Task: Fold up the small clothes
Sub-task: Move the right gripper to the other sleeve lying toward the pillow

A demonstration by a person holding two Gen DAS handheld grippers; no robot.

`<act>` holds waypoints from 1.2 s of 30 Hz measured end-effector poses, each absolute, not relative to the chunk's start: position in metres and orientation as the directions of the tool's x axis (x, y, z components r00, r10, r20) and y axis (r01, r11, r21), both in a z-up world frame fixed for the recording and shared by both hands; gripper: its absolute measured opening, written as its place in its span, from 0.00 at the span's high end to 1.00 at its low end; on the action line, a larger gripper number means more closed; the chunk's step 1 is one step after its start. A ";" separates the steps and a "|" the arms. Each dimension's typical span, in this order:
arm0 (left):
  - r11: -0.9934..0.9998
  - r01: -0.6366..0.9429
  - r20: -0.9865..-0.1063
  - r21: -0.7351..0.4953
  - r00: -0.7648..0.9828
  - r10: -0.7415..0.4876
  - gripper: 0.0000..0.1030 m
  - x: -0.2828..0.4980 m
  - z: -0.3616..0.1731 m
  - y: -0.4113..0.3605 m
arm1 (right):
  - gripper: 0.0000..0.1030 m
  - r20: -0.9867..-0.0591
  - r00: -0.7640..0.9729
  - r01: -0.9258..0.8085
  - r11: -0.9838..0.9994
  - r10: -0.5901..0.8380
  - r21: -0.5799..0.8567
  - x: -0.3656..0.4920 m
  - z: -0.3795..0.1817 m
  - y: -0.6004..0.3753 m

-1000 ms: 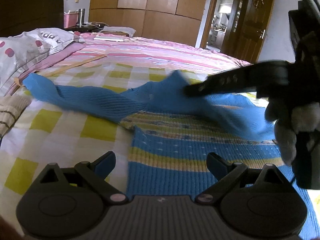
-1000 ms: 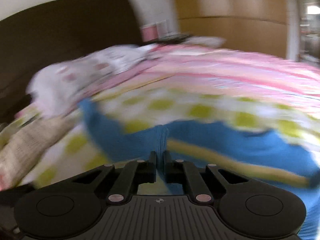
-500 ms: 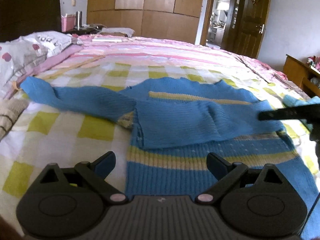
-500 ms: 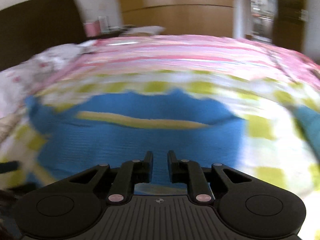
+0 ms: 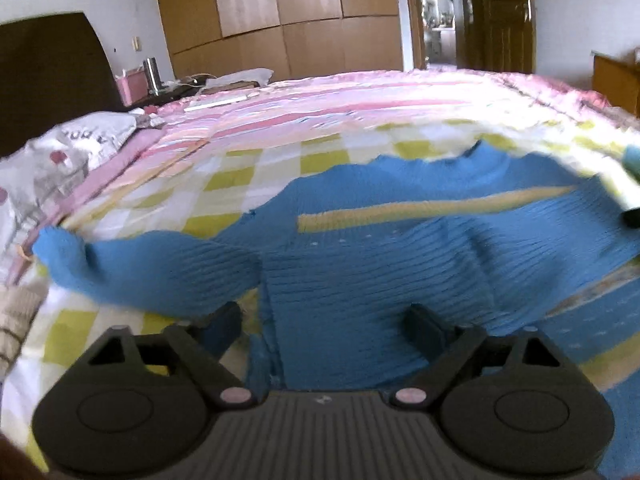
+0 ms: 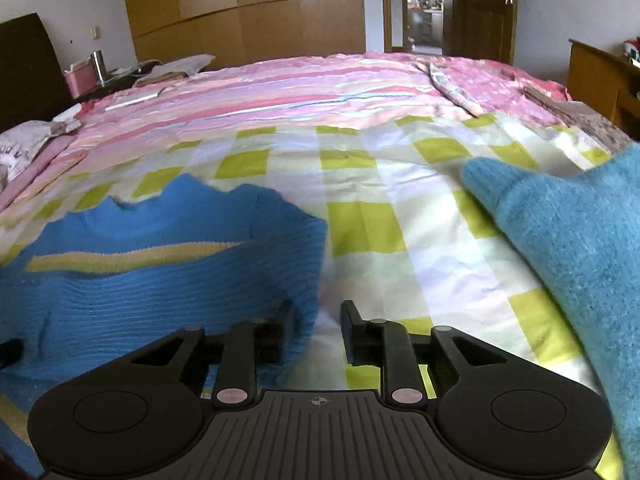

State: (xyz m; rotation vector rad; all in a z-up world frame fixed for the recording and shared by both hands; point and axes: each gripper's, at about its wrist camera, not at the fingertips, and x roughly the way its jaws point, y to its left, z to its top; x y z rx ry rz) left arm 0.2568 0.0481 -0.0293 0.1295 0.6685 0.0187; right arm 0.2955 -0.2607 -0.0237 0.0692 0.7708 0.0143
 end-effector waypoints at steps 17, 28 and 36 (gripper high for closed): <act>0.999 -0.029 -0.602 0.043 0.797 0.049 0.08 0.204 -0.015 0.090 | 0.66 -0.656 0.580 -0.583 0.809 0.483 0.079 0.306 0.002 -0.079; 0.995 -0.024 -0.583 -0.101 0.811 -0.040 0.08 0.207 -0.014 0.125 | 0.77 -0.764 0.435 -0.732 0.681 0.477 0.009 0.329 -0.015 -0.026; 0.996 -0.022 -0.603 -0.089 0.797 -0.036 0.08 0.212 -0.021 0.124 | 0.94 -0.747 0.476 -0.682 0.731 0.464 0.018 0.325 -0.001 -0.031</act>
